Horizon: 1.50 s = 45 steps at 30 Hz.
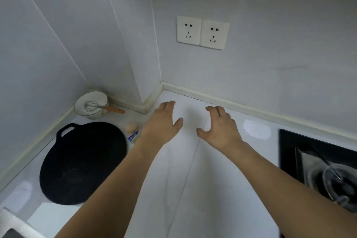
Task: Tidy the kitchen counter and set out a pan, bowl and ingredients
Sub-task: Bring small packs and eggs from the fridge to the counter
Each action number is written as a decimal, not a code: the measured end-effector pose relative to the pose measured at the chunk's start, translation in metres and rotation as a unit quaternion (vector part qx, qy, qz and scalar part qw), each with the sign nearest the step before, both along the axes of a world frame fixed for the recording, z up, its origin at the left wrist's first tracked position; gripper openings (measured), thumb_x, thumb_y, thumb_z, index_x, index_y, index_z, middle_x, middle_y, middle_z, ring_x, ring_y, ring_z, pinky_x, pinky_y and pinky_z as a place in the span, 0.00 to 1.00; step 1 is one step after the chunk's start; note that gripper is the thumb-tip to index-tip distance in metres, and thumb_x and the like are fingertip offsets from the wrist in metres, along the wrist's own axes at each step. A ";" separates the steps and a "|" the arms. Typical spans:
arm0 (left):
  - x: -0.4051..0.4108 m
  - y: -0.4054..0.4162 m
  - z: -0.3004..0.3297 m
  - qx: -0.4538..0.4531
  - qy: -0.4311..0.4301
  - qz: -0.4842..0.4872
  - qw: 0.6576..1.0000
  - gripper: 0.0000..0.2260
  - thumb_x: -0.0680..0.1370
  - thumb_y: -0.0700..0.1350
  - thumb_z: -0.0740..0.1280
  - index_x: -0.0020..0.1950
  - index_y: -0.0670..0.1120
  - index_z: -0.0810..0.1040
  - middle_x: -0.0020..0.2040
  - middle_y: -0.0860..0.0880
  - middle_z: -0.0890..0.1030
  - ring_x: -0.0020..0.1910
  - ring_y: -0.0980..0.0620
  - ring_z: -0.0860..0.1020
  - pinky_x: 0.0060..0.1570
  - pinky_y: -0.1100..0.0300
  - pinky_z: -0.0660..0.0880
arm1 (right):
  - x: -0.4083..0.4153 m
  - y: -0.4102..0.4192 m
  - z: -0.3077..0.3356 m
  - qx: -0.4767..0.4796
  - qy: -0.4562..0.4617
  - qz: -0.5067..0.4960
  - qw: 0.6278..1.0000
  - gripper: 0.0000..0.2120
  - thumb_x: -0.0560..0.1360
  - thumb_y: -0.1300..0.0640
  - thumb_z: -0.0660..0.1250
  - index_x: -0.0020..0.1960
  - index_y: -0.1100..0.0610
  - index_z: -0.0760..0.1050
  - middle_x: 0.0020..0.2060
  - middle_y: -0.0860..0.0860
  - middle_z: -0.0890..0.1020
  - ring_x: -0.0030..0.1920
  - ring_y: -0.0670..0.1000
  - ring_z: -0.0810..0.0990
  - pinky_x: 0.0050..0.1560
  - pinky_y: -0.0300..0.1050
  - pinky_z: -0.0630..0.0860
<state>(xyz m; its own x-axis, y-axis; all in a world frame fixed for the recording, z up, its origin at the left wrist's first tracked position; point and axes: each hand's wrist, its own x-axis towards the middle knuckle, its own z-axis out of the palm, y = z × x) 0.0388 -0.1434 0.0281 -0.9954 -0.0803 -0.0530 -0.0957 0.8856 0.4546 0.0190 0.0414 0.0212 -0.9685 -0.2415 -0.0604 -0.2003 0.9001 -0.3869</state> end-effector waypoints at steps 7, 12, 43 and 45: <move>-0.001 0.112 0.037 0.014 0.067 -0.112 0.991 0.27 0.81 0.51 0.61 0.77 0.44 0.59 0.75 0.47 0.64 0.73 0.47 0.64 0.70 0.56 0.62 | 0.042 0.109 0.041 0.022 0.045 -0.095 0.994 0.34 0.73 0.43 0.66 0.74 0.52 0.60 0.69 0.49 0.65 0.68 0.54 0.64 0.69 0.46 0.60; 0.017 0.204 0.065 0.021 0.097 -0.199 0.975 0.26 0.81 0.51 0.60 0.77 0.44 0.59 0.75 0.46 0.64 0.72 0.46 0.65 0.70 0.54 0.64 | 0.097 0.198 0.071 0.020 0.074 -0.173 0.982 0.33 0.73 0.45 0.66 0.74 0.53 0.60 0.69 0.51 0.66 0.68 0.55 0.65 0.69 0.48 0.61; 0.402 0.750 0.174 0.054 0.184 -0.652 0.733 0.24 0.80 0.50 0.60 0.75 0.46 0.64 0.72 0.44 0.69 0.68 0.44 0.70 0.62 0.54 0.68 | 0.612 0.610 0.163 0.066 0.110 -0.645 0.754 0.31 0.73 0.46 0.64 0.73 0.53 0.61 0.69 0.53 0.67 0.67 0.56 0.68 0.66 0.51 0.65; 0.422 0.768 0.177 0.057 0.182 -0.670 0.718 0.22 0.80 0.51 0.60 0.73 0.46 0.65 0.70 0.44 0.70 0.66 0.45 0.71 0.59 0.54 0.69 | 0.637 0.619 0.164 0.069 0.107 -0.665 0.736 0.31 0.73 0.47 0.64 0.73 0.53 0.62 0.69 0.53 0.67 0.67 0.56 0.68 0.65 0.50 0.64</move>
<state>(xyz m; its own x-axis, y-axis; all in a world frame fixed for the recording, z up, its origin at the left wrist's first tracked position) 0.4606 0.6242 0.2050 -0.1251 0.9455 0.3007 0.9503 0.0270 0.3102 0.6557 0.6599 0.1847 -0.3326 0.9231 0.1932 0.8502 0.3821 -0.3621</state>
